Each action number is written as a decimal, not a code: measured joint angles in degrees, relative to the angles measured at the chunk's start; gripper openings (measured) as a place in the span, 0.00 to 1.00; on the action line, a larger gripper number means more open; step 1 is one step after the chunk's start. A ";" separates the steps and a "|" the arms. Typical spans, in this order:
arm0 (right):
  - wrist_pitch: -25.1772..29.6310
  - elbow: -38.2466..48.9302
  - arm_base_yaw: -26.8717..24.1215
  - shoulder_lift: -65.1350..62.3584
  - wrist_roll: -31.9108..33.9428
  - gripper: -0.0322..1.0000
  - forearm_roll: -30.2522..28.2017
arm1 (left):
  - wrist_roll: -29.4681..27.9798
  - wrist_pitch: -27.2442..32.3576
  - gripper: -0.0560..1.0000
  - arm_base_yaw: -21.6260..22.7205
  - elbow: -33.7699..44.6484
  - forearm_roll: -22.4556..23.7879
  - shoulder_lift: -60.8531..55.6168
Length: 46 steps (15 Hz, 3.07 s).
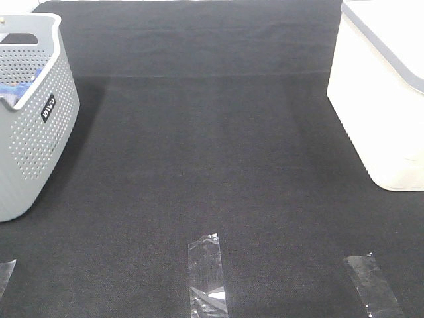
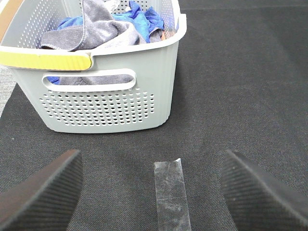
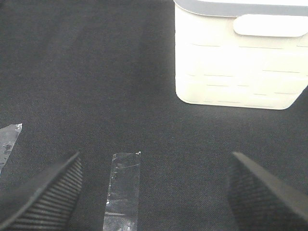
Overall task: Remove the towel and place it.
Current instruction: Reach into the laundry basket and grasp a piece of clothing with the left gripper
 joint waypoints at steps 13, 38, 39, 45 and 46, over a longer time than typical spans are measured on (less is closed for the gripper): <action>0.00 0.00 0.00 0.00 0.00 0.77 0.00 | -0.17 -7.79 0.76 0.00 -3.04 1.43 3.04; 0.00 0.00 0.00 0.00 0.00 0.77 0.00 | -5.67 0.80 0.76 0.00 -80.39 27.10 108.12; 0.00 0.00 0.00 0.00 0.00 0.77 0.00 | -4.41 1.89 0.76 0.34 -83.37 24.92 110.35; 0.00 0.00 0.00 0.00 0.00 0.77 0.00 | -0.11 4.47 0.76 7.33 -89.95 11.34 119.63; 0.00 0.00 0.00 0.00 0.00 0.77 0.00 | 0.63 4.53 0.76 7.51 -90.13 10.89 120.55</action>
